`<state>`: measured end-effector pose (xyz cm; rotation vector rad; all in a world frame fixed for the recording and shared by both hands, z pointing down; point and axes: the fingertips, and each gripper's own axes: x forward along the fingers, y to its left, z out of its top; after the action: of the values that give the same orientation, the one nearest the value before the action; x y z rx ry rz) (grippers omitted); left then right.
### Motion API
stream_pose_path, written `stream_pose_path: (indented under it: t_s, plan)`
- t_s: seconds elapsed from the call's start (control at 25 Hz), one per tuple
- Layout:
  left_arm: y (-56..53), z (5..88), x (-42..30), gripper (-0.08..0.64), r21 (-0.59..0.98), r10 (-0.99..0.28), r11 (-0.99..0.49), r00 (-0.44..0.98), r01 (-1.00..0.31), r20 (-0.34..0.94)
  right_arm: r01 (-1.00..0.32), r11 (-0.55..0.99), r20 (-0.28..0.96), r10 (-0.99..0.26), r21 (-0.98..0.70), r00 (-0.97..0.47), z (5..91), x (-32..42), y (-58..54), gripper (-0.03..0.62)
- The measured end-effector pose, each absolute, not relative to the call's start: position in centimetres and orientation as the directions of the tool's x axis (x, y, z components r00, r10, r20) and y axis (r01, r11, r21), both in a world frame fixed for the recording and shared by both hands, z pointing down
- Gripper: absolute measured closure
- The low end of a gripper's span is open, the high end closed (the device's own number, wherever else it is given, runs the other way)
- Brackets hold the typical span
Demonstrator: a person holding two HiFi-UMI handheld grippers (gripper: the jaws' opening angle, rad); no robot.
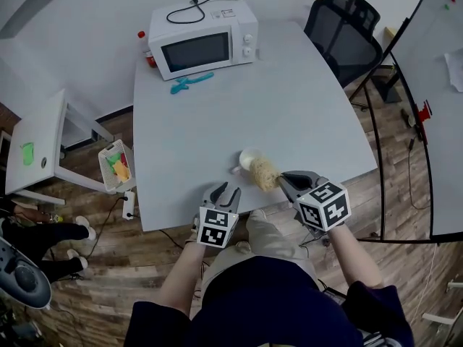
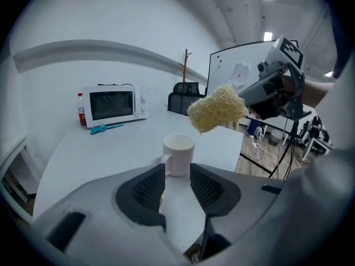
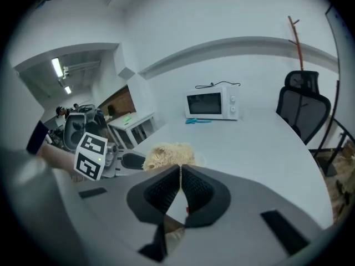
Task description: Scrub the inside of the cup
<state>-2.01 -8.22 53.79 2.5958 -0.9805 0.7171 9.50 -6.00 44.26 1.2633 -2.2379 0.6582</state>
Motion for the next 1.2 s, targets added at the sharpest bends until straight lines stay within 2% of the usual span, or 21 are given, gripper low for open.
stream_pose_path:
  t_s: [0.16, 0.4, 0.88, 1.12, 1.2]
  plan:
    - [-9.5, 55.2, -1.4, 0.394, 0.044, -0.544, -0.735, 0.628, -0.677, 0.557, -0.826, 0.554, 0.678, -0.569, -0.102, -0.465, 44.5, 9.3, -8.1, 0.561]
    - [-11.9, 57.3, -1.0, 0.393, -0.008, -0.548, -0.729, 0.577, -0.685, 0.606, -0.744, 0.666, 0.753, -0.459, -0.060, -0.472, 45.0, 9.2, -10.5, 0.561]
    - [-14.0, 59.9, 0.1, 0.394, -0.034, -0.546, -0.702, 0.507, -0.711, 0.667, -0.519, 0.849, 0.860, -0.188, -0.101, -0.475, 46.4, 8.7, -12.5, 0.561]
    - [-14.6, 60.1, 0.3, 0.429, -0.061, -0.590, -0.664, 0.472, -0.745, 0.655, -0.374, 0.922, 0.910, -0.064, -0.104, -0.410, 46.9, 8.4, -13.9, 0.561]
    - [-14.9, 60.2, 0.2, 0.491, -0.074, -0.613, -0.640, 0.450, -0.765, 0.649, -0.328, 0.937, 0.917, -0.020, -0.122, -0.398, 47.1, 7.8, -14.3, 0.561]
